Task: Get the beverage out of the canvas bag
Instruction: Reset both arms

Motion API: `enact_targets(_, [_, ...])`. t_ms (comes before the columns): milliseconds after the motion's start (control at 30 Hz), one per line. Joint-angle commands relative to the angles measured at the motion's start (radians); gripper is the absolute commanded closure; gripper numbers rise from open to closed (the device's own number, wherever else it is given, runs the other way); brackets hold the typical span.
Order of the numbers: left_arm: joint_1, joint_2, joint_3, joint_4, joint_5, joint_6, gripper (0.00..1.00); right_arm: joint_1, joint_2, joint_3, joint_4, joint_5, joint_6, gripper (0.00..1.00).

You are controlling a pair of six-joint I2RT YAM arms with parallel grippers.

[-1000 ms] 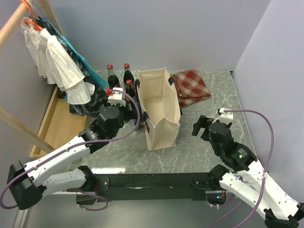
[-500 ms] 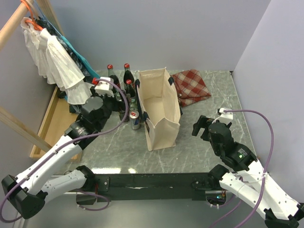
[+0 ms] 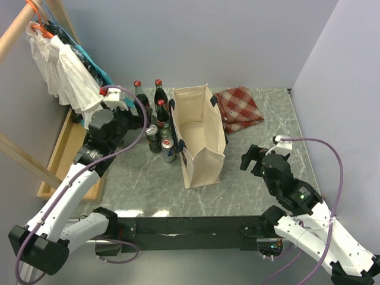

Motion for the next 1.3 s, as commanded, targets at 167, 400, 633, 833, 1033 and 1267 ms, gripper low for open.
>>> enact_targets(167, [0.228, 0.012, -0.004, 0.121, 0.181, -0.039, 0.04, 0.008, -0.011, 0.008, 0.02, 0.019, 0.002, 0.0])
enact_targets(400, [0.29, 0.197, 0.079, 0.141, 0.364, -0.025, 0.04, 0.008, -0.108, 0.008, -0.002, 0.1, 0.031, 0.0])
enact_targets(633, [0.317, 0.186, 0.136, 0.085, 0.387, -0.01, 0.04, 0.006, -0.201, 0.006, -0.005, 0.309, 0.042, 0.0])
enact_targets(833, [0.317, 0.143, 0.054, 0.135, 0.347, 0.002, 0.04, 0.006, -0.232, -0.08, 0.215, 0.392, -0.108, 0.0])
enact_targets(1033, [0.319, 0.155, 0.024, 0.143, 0.329, 0.013, 0.04, 0.008, -0.091, -0.175, 0.472, 0.544, -0.243, 0.0])
enact_targets(1267, [0.325, 0.155, -0.023, 0.21, 0.323, 0.022, 0.04, 0.005, 0.119, -0.27, 0.851, 0.608, -0.402, 0.0])
